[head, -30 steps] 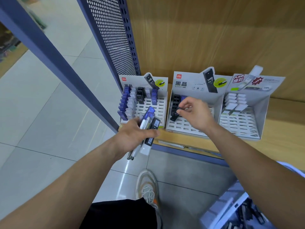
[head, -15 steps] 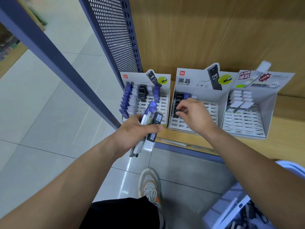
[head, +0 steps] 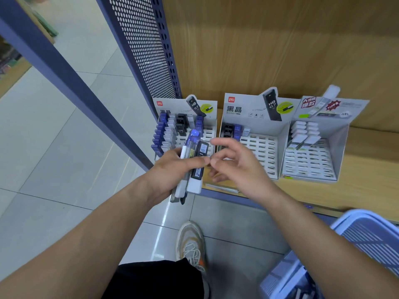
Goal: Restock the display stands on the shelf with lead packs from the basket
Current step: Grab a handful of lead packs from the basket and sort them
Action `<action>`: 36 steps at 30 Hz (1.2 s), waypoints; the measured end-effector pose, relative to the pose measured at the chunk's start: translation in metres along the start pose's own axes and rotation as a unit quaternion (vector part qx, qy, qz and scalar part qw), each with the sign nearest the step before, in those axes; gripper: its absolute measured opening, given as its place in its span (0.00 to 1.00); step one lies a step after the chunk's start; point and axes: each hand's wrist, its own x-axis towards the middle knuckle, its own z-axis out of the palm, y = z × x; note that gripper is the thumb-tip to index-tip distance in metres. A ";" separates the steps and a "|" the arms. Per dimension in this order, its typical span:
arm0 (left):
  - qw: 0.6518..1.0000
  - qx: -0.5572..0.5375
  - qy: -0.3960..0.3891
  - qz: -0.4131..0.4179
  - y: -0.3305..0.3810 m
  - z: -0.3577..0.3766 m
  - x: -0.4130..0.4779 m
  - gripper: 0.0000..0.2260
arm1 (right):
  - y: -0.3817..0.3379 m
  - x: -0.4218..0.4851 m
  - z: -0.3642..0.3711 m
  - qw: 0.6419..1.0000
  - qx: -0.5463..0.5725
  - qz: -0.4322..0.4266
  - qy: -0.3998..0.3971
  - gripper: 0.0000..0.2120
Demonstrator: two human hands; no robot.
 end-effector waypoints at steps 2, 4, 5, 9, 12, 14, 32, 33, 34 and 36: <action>1.000 -0.023 -0.004 0.002 0.005 0.005 -0.001 0.09 | -0.002 -0.005 0.003 1.000 0.024 -0.001 -0.012 0.23; 0.999 -0.047 -0.004 -0.001 0.008 0.008 -0.001 0.10 | -0.003 -0.005 0.002 1.000 0.018 -0.012 0.003 0.28; 0.998 -0.056 -0.005 0.000 0.009 0.010 0.000 0.12 | -0.003 -0.004 0.002 1.000 0.001 -0.021 0.012 0.30; 0.997 -0.078 -0.024 0.005 0.012 0.019 0.001 0.14 | -0.007 -0.001 -0.002 0.997 -0.045 -0.052 0.034 0.31; 0.996 -0.085 -0.025 0.003 0.017 0.024 0.001 0.15 | -0.010 -0.001 -0.008 0.997 -0.034 -0.050 0.040 0.28; 0.996 -0.090 -0.028 0.000 0.019 0.026 0.000 0.15 | -0.010 0.000 -0.013 0.999 -0.012 -0.035 0.037 0.28; 0.996 -0.051 0.070 -0.023 0.020 0.014 0.000 0.07 | 0.001 0.018 -0.063 0.985 -0.105 0.011 0.140 0.06; 0.996 -0.042 0.070 -0.023 0.019 0.011 0.000 0.08 | 0.003 0.021 -0.067 0.983 -0.121 0.007 0.140 0.06; 0.997 -0.033 0.071 -0.023 0.018 0.010 -0.001 0.09 | 0.004 0.023 -0.071 0.981 -0.135 0.004 0.139 0.07; 0.997 -0.028 0.070 -0.023 0.015 0.008 -0.001 0.09 | 0.008 0.030 -0.075 0.978 -0.164 0.001 0.131 0.07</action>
